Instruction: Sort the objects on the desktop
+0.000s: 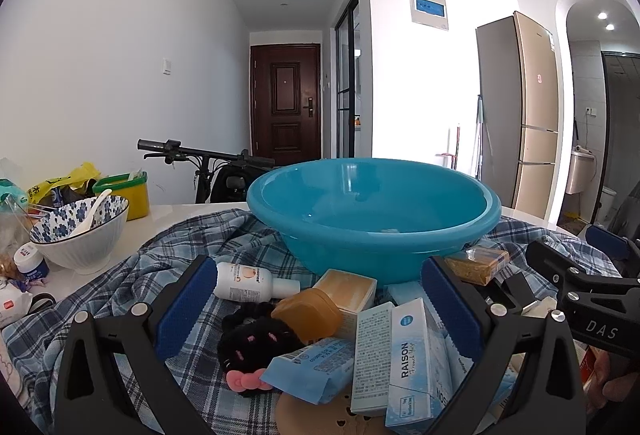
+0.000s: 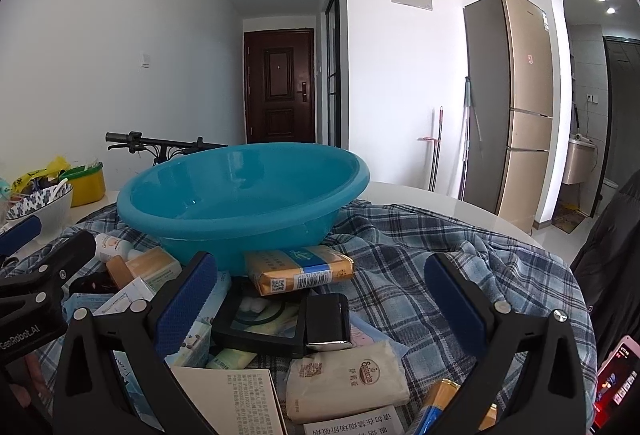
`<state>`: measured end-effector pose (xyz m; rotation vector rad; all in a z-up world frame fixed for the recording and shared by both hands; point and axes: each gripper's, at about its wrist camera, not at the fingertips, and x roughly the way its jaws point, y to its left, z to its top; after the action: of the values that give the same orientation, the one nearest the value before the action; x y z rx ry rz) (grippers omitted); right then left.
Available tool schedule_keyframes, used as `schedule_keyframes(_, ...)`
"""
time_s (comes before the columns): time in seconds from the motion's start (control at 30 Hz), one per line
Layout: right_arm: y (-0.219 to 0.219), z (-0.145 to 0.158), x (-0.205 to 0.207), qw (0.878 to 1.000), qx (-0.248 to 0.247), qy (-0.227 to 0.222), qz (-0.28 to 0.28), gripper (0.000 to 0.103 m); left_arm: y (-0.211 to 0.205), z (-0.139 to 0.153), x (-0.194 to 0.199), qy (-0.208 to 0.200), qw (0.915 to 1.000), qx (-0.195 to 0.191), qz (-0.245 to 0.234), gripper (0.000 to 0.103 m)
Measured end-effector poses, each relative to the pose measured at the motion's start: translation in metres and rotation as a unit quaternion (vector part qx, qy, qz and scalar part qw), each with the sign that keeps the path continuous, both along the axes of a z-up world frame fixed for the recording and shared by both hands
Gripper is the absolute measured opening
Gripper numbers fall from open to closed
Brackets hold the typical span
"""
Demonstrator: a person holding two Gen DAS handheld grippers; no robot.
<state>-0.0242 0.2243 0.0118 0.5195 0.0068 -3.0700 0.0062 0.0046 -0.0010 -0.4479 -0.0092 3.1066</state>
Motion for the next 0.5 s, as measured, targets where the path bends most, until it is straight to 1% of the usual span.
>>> schedule_keyframes(0.3, -0.0036, 0.0003, 0.0001, 1.0, 0.004, 0.001, 0.007, 0.103, -0.0009, 0.0004, 0.0, 0.0, 1.0, 0.001, -0.005, 0.103)
schedule_keyframes(0.4, -0.0041, -0.0002, -0.0004, 1.0, 0.004, -0.001, 0.007, 0.103, -0.0011, 0.0004, 0.0004, -0.001, 1.0, -0.001, 0.001, 0.103)
schedule_keyframes(0.5, -0.0055, -0.0006, -0.0011, 1.0, 0.004, -0.005, 0.018, 0.103, -0.0007, 0.0006, -0.0004, -0.003, 1.0, -0.001, -0.001, 0.103)
